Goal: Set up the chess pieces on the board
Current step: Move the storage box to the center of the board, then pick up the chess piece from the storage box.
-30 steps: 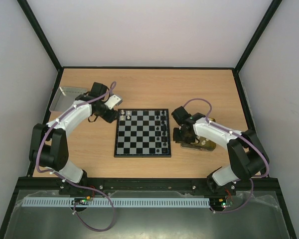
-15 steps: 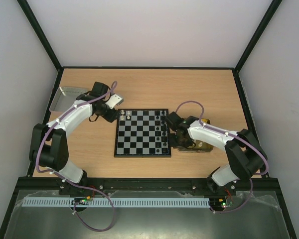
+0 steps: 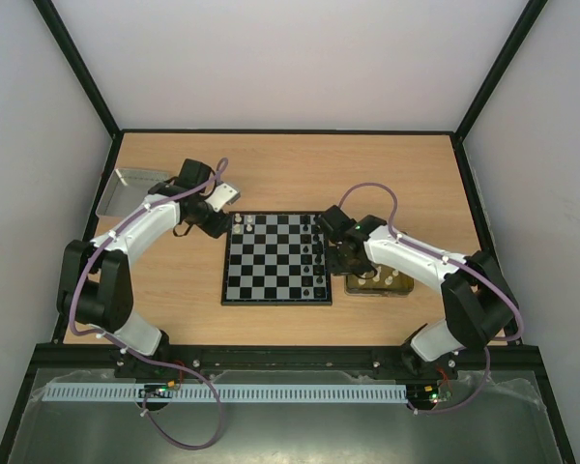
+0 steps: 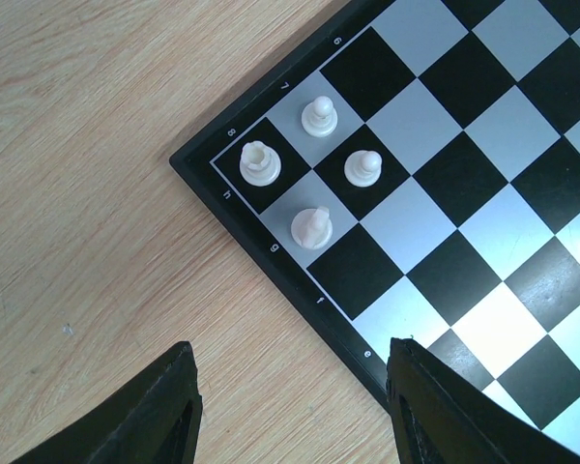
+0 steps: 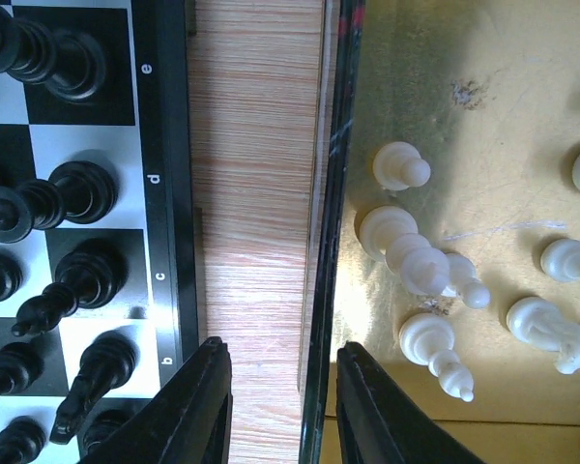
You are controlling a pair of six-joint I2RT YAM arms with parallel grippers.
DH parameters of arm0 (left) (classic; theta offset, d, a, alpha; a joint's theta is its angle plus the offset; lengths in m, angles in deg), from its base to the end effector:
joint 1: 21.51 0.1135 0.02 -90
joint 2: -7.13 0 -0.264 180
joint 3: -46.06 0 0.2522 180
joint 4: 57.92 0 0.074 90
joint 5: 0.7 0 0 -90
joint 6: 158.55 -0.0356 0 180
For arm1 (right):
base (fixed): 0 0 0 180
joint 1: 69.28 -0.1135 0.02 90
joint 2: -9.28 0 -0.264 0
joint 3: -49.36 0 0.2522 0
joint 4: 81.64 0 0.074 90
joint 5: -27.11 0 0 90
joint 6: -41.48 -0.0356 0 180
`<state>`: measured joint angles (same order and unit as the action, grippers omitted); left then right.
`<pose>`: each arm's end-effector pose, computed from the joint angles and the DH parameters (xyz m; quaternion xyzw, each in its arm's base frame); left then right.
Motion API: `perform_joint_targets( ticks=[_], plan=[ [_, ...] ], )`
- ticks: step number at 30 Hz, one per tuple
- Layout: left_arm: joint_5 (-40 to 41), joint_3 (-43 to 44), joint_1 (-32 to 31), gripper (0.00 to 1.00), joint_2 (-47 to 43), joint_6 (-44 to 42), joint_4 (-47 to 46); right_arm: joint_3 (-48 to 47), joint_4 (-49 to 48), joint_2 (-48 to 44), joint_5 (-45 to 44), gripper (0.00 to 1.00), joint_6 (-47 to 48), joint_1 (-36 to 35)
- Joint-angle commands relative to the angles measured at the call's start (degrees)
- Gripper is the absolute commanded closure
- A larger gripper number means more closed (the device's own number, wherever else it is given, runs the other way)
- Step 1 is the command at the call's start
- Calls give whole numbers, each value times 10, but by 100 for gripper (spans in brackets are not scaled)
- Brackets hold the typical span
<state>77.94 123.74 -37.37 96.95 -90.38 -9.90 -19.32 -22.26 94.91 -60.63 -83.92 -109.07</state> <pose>0.3058 -0.0942 0.2300 0.3347 0.9018 -0.0822 0.2608 0.2043 0.1720 0.1967 -0.0404 0.9919 0.0881 0.0823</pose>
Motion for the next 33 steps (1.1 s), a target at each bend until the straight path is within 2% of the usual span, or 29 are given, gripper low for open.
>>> perform_joint_targets(
  ticks=[1, 9, 13, 17, 23, 26, 31, 33],
  plan=[
    [7, 9, -4, 45, -14, 3, 19, -14, 39, -8, -29, 71, -7, -4],
    [17, 10, -10, 46, -33, 1, 24, -22, 54, -36, -67, 74, -32, -2],
    [27, 0, -19, 46, -55, 1, 18, -29, 54, -63, -72, 83, -46, 5],
    [23, -11, -24, 46, -81, 3, 14, -26, 49, -100, -65, 97, -57, 37],
    [16, -16, -24, 45, -102, 13, 17, -8, 31, -144, -59, 98, -55, 99],
    [-22, -14, -24, 44, -108, 9, 32, -4, 24, -147, -54, 94, -45, 128],
    [-25, -35, -24, 41, -134, -2, 31, -8, 11, -145, -41, 63, -25, 172],
    [-17, -46, -25, 40, -137, -6, 23, -9, 7, -140, -38, 61, -15, 184]
  ],
)
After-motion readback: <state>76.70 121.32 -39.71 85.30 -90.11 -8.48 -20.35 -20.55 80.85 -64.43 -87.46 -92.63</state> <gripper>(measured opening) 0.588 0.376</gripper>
